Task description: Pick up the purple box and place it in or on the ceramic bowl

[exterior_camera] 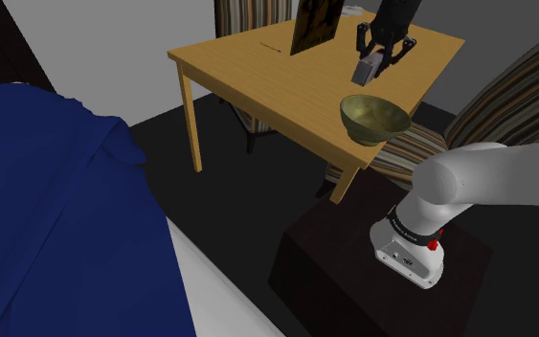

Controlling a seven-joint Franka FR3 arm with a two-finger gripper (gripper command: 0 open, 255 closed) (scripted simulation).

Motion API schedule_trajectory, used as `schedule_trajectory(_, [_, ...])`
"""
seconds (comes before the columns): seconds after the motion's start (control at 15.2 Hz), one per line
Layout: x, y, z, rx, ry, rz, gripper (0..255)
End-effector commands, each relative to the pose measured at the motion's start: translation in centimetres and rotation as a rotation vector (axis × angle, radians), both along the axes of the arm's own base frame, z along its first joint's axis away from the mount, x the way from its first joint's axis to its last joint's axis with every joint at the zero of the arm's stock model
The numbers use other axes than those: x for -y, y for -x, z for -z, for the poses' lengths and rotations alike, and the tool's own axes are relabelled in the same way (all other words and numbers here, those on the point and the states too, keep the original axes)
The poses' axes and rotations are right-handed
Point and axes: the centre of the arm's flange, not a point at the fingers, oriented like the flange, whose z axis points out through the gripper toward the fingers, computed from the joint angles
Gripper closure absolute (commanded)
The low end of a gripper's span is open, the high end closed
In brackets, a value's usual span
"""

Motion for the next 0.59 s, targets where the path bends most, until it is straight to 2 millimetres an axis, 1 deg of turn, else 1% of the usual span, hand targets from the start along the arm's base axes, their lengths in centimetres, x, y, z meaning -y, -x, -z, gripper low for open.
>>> schedule_trajectory(0.0, [-1.6,2.6,0.0,0.0,0.0,0.0,255])
schedule_trajectory(0.53, [-1.6,2.6,4.2,0.0,0.0,0.0,255])
